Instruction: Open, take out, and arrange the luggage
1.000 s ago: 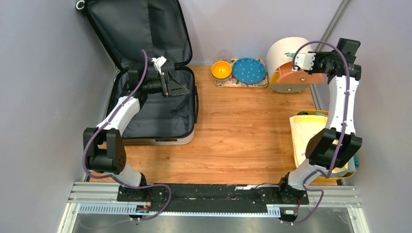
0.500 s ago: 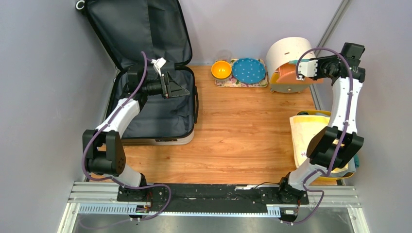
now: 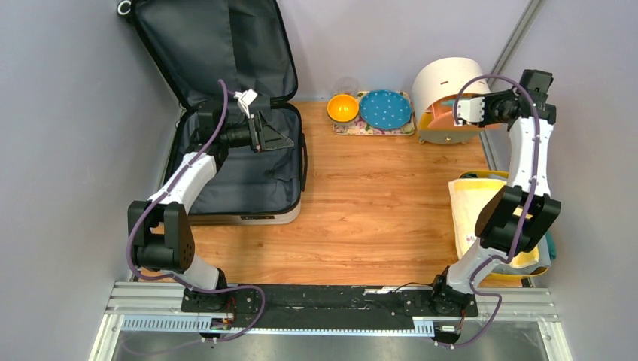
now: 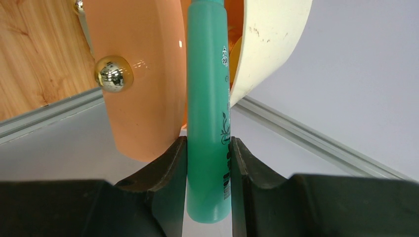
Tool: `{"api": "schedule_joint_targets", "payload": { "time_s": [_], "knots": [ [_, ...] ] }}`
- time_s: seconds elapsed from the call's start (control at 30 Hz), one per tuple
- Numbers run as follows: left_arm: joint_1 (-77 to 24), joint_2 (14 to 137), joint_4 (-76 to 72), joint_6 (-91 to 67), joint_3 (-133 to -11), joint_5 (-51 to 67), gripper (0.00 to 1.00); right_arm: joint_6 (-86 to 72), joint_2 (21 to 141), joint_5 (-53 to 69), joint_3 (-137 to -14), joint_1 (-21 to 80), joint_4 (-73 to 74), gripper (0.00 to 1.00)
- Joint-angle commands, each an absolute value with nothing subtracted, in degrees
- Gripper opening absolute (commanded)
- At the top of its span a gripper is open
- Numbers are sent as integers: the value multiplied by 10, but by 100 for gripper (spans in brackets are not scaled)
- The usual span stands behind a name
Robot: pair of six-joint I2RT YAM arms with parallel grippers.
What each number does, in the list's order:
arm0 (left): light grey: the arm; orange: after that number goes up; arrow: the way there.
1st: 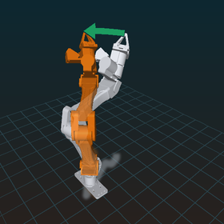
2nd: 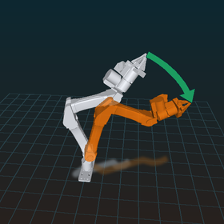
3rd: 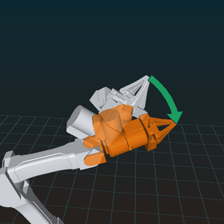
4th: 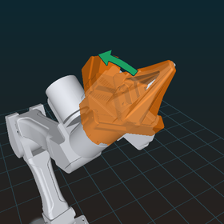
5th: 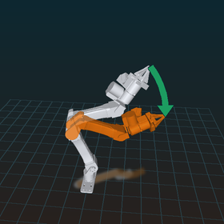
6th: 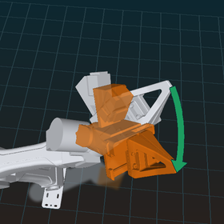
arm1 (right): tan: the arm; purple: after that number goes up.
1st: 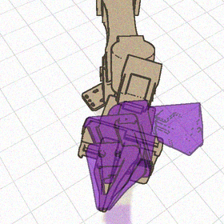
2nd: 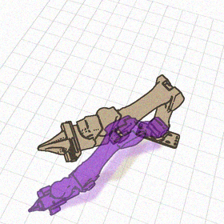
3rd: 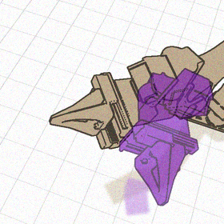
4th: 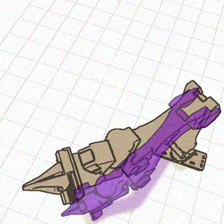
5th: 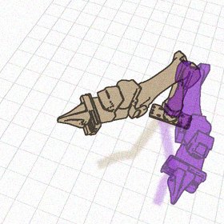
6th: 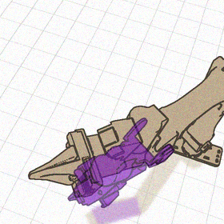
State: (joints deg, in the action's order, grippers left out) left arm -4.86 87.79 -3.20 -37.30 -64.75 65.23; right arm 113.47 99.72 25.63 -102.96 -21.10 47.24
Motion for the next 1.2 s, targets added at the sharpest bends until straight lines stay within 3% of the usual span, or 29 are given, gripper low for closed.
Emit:
{"api": "schedule_joint_targets", "payload": {
  "time_s": [0.0, 0.03, 0.13, 0.17, 0.3, 0.63, 0.93, 1.17],
  "knots": [
    [-48, 862, -51, -374, -650, 654, 85, 1241, 996, 272, -1027, -202, 424, 10],
    [-48, 864, -50, -374, -650, 654, 85, 1236, 996, 272, -1022, -200, 416, 22],
    [-48, 864, -48, -372, -650, 654, 85, 1223, 996, 284, -1020, -198, 398, 40],
    [-48, 864, -47, -371, -651, 654, 85, 1222, 996, 287, -1019, -198, 389, 54],
    [-48, 866, -41, -367, -653, 653, 85, 1200, 999, 287, -1034, -198, 382, 75],
    [-48, 869, -40, -365, -653, 656, 86, 986, 997, 318, -1097, -218, 314, 76],
    [-48, 867, -18, -331, -657, 650, 86, 490, 971, 244, -1129, -246, 289, 73],
    [-48, 867, -4, -303, -660, 630, 86, 166, 871, 267, -1002, -244, 409, 66]
  ]
}}
